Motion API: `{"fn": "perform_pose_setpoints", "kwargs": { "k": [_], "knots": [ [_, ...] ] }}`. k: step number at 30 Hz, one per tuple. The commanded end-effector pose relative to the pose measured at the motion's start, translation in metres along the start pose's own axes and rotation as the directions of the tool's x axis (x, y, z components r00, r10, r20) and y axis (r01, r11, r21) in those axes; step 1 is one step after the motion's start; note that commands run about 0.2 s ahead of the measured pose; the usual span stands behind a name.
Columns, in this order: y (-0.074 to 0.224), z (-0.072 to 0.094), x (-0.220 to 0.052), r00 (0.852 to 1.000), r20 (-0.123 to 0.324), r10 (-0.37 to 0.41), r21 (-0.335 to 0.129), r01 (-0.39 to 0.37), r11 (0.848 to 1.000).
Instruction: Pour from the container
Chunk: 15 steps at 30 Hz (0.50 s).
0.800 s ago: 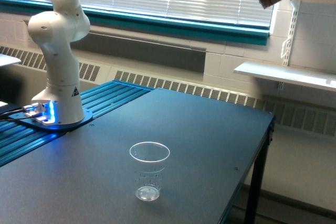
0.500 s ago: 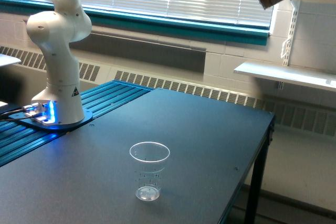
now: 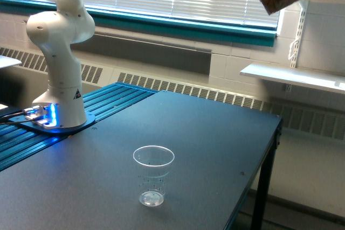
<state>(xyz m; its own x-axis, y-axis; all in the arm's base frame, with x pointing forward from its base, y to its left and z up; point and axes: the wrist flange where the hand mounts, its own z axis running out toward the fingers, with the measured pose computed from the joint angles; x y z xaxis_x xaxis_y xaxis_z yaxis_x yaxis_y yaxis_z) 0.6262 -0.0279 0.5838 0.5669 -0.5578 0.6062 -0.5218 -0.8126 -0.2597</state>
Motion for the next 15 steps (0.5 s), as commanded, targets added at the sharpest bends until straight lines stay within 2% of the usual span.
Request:
{"fn": "perform_pose_setpoints", "kwargs": {
  "k": [1,15],
  "knots": [
    [0.025,0.009,0.009,0.997,-0.027,0.067,-0.037,-0.068,0.997],
    [0.084,0.031,-0.001,0.987,-0.059,0.147,-0.144,-0.154,0.978]
  ]
}}
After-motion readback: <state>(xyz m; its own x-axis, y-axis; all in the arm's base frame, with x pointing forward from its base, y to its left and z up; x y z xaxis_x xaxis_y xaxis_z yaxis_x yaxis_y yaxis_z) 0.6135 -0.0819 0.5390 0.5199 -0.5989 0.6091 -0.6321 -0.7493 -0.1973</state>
